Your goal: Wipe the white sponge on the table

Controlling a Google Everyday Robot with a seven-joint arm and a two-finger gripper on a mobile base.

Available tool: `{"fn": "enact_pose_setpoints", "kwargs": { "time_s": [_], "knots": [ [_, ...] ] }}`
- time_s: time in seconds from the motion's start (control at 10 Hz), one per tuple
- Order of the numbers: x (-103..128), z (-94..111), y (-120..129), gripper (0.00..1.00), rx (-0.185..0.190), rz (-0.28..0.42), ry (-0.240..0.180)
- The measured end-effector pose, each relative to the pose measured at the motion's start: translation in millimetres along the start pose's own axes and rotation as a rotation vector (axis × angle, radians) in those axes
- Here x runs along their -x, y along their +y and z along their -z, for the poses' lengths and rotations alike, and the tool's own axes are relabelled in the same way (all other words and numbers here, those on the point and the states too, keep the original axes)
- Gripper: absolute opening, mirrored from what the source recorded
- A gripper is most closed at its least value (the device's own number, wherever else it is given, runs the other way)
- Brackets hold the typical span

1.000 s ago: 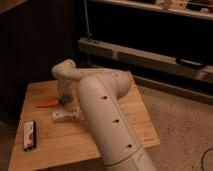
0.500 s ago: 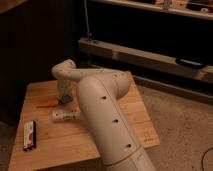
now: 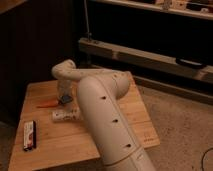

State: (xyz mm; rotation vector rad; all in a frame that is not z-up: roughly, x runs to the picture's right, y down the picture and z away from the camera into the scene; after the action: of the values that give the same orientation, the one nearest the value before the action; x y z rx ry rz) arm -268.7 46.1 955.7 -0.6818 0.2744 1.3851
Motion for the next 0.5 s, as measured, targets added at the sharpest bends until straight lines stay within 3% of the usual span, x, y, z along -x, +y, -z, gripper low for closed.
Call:
{"fn": "enact_pose_setpoints", "kwargs": {
  "time_s": [0.2,0.5],
  "knots": [
    [-0.4,-0.1,0.0,0.54,0.000,0.001,0.001],
    [-0.3,-0.2,-0.3,0.34,-0.001,0.000,0.000]
  ]
}}
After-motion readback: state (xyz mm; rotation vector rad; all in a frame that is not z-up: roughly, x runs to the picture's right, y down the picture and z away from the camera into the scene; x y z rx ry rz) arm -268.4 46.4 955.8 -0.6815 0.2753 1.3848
